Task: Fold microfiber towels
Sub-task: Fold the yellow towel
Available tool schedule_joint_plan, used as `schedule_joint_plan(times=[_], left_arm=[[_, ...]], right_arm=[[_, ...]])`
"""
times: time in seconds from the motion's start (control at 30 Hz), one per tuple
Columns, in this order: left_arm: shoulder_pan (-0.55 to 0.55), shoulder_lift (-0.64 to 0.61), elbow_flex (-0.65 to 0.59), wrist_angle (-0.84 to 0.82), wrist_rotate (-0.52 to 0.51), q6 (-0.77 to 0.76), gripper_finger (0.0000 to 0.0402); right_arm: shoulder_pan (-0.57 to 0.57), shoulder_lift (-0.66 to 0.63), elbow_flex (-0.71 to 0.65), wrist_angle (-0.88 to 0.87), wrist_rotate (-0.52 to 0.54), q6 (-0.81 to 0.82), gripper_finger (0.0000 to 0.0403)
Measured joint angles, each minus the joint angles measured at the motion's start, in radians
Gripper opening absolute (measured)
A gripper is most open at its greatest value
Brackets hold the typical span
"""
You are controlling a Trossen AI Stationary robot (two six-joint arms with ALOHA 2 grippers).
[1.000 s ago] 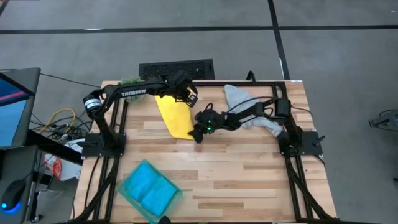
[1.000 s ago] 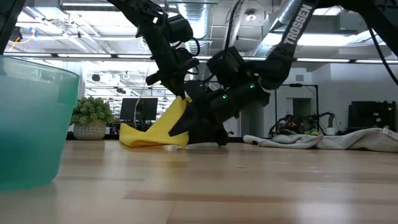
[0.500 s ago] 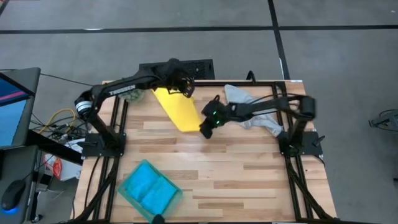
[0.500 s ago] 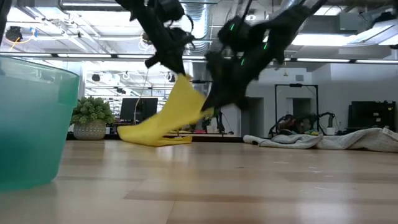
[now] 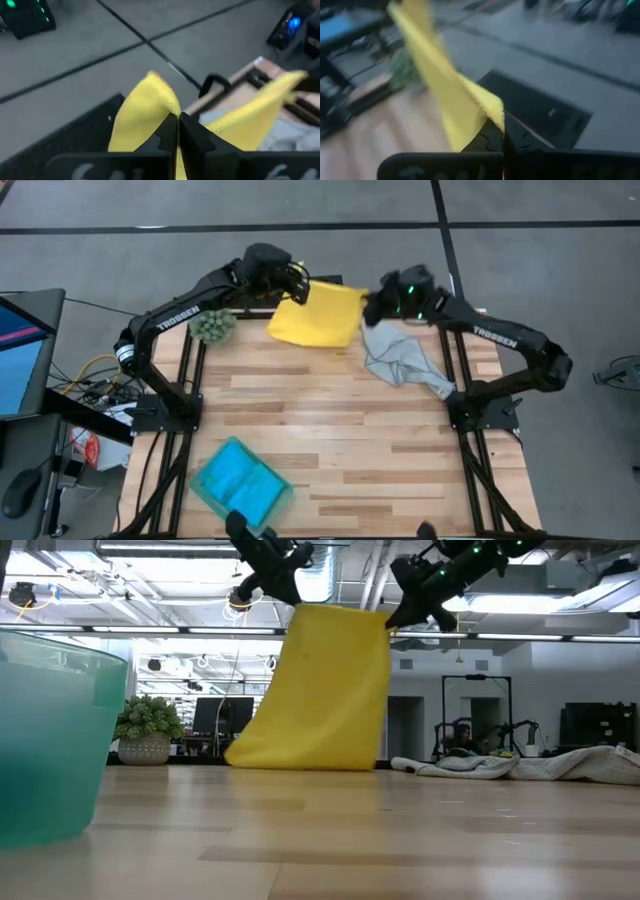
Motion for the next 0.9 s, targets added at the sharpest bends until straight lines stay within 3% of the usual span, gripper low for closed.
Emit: schedule_joint_plan(times=[0.2,0.5,0.7,0.9], left_arm=[[0.084,0.003,0.028,0.109,0.005,0.099,0.0000],[0.174,0.003,0.115,0.142,0.041,0.197,0.0000],[0.160,0.003,0.105,0.036,0.042,0.213,0.0000],[0.100,0.003,-0.014,-0.149,0.043,0.191,0.0000]], right_arm=[[-0.094,0.116,0.209,0.001,-0.001,-0.110,0.0001],[-0.127,0.243,0.528,-0.114,0.062,-0.296,0.0001],[-0.119,0.246,0.516,-0.226,0.065,-0.327,0.0000],[-0.067,0.203,0.332,-0.318,0.058,-0.289,0.0000]])
